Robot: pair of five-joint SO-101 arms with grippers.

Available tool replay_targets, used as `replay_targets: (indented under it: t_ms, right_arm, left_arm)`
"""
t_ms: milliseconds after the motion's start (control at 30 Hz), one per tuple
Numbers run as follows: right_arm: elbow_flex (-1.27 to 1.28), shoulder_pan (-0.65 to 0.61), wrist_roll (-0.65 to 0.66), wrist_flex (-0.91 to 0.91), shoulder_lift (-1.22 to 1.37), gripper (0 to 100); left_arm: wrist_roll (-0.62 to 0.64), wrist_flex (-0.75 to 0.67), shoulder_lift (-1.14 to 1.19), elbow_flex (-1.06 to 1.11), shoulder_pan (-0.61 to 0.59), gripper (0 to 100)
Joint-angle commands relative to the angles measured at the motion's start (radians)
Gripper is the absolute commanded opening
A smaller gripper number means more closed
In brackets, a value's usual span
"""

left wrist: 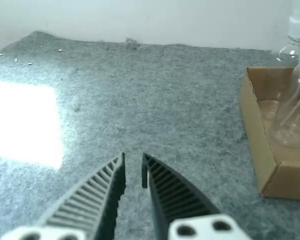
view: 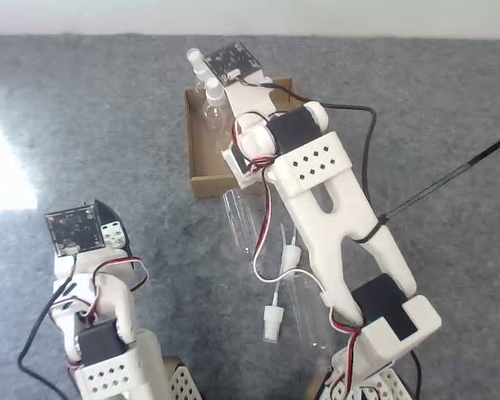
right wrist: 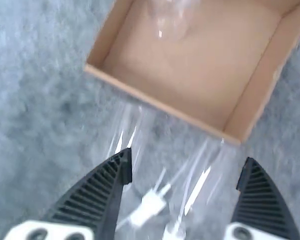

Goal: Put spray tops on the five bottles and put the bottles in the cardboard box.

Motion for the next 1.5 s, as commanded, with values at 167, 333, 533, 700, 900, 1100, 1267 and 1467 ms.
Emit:
replay_targets:
  t_ms: [167, 333, 533, 700, 900, 1100, 1267, 1467]
  right_arm:
    - [-0.041, 0.091, -0.011, 0.127, -0.070, 29.7]
    - [-0.041, 0.093, -0.012, 0.186, -0.071, 29.7]
    - [0.011, 0.090, -0.097, 0.186, -0.071, 29.7]
    - [0.103, 0.093, -0.104, 0.117, -0.071, 29.7]
    - [0.222, 0.093, -0.152, 0.007, -0.071, 29.7]
    - [0.351, 0.094, -0.167, -0.134, -0.071, 29.7]
    - [0.427, 0.134, -0.169, -0.226, -0.064, 29.6]
    - [0.519, 0.197, -0.169, -0.355, -0.062, 29.6]
  left_arm:
    - [0.009, -0.034, -0.006, -0.012, -0.003, 6]
    - [0.008, -0.034, -0.006, -0.010, -0.003, 6]
    - [0.008, -0.034, -0.006, -0.010, -0.003, 6]
    - [0.008, -0.034, -0.006, -0.010, -0.003, 6]
    - [0.008, -0.034, -0.006, -0.010, -0.003, 6]
    - [0.008, -0.034, -0.006, -0.010, -0.003, 6]
    - [0.008, -0.034, -0.006, -0.010, -0.005, 6]
    - [0.008, -0.034, -0.006, -0.010, -0.005, 6]
